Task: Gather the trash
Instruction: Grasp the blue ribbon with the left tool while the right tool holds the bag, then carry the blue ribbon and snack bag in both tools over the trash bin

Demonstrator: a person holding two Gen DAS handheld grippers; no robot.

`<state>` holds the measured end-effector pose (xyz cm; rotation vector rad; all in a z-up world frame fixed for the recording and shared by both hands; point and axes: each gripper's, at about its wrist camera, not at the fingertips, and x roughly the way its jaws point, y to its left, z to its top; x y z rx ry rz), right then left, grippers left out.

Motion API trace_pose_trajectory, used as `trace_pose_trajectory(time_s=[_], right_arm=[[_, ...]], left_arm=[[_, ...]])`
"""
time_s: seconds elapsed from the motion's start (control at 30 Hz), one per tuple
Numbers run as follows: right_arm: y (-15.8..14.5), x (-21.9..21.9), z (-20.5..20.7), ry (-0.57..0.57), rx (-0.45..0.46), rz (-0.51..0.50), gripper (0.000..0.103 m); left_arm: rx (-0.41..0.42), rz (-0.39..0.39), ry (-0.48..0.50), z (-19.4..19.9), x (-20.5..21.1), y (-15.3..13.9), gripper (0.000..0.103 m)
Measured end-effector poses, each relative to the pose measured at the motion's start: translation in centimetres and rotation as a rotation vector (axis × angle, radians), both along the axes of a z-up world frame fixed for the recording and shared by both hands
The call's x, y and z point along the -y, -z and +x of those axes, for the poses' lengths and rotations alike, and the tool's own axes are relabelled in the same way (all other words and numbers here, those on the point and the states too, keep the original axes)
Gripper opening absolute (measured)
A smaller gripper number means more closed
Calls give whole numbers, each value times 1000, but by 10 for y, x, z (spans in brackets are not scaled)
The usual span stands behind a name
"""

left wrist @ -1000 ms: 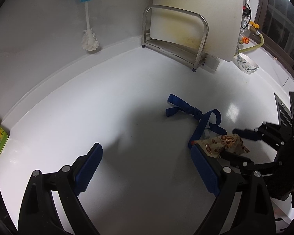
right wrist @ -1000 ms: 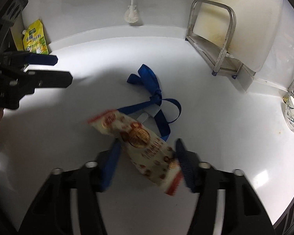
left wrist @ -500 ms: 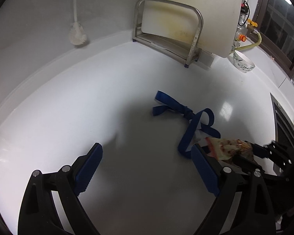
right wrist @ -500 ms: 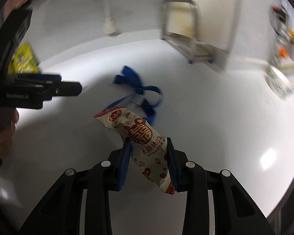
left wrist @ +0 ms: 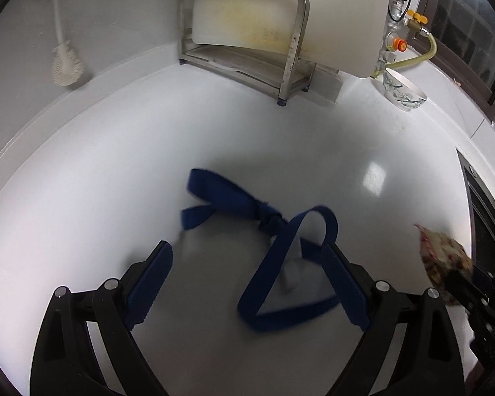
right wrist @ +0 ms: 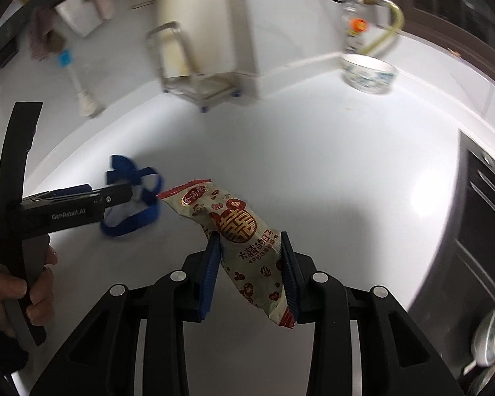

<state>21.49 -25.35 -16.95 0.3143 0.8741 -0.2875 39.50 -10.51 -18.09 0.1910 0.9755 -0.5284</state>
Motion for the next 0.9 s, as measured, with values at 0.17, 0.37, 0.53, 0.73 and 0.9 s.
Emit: trace_pose_trajectory(time_s=[0.17,0.37,0.53,0.73,0.9], right_arm=[[-1,3,-9,11,-9,-16,34],[-5,2,-14,25,-1,-7,34],[-8,1,-17,35,4,-8,34],[-10,-9,-23,32,1,2,34],[-15,-19,-30,24,4,16,34]], left_arm=[[3,15,-28,11,11,8,90],[35,48,-33,9,18,14,78],[56,59,-5,2,24,11,33],[24,51,5,-8,17,6,23],[31,41,3,-23,2,-7,23]])
